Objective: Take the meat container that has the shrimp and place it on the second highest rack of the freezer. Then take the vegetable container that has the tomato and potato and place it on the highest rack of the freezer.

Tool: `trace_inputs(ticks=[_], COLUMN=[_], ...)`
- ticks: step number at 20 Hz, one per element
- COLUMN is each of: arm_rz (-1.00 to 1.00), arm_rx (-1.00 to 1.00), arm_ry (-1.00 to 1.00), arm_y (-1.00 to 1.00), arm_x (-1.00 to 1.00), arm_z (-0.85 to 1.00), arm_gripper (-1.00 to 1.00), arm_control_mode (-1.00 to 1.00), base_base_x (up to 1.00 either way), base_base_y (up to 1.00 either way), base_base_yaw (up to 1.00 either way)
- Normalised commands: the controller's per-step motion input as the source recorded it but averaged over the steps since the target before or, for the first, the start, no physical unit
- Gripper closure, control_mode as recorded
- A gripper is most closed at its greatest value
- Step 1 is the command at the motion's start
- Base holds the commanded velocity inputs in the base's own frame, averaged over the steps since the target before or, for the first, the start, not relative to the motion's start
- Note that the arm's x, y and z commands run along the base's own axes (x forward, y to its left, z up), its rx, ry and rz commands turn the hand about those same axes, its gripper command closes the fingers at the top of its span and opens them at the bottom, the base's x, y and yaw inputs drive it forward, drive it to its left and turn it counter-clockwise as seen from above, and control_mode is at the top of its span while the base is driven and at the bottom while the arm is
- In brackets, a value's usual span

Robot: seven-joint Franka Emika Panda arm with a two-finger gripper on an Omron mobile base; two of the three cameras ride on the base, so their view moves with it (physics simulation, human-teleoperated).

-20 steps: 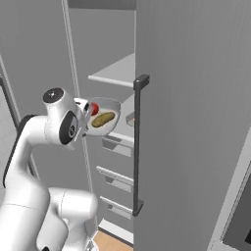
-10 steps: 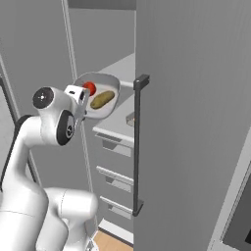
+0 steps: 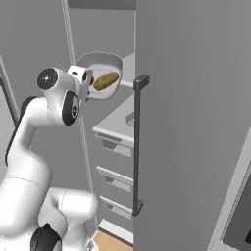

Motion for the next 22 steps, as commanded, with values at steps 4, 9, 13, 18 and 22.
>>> trace_inputs(ticks=[4, 9, 13, 18, 22], arm_rz=[-0.03, -0.11, -0.06, 0.02, 0.07], arm_rx=[0.0, 0.0, 0.0, 0.0, 0.0], arm_ry=[0.05, 0.02, 0.0, 0.0, -0.02], arm_y=[-0.17, -0.48, -0.38, -0.08, 0.0], arm_x=[0.53, 0.56, 0.64, 0.71, 0.19], arm_z=[0.58, 0.11, 0.0, -0.01, 0.0], arm_gripper=[1.0, 1.0, 1.0, 1.0, 1.0], arm_control_mode=[-1.0, -1.0, -1.0, -1.0, -1.0], base_base_x=[0.0, 0.0, 0.0, 0.0, 0.0], base_base_y=[0.0, 0.0, 0.0, 0.0, 0.0], base_base_yaw=[0.0, 0.0, 0.0, 0.0, 0.0])
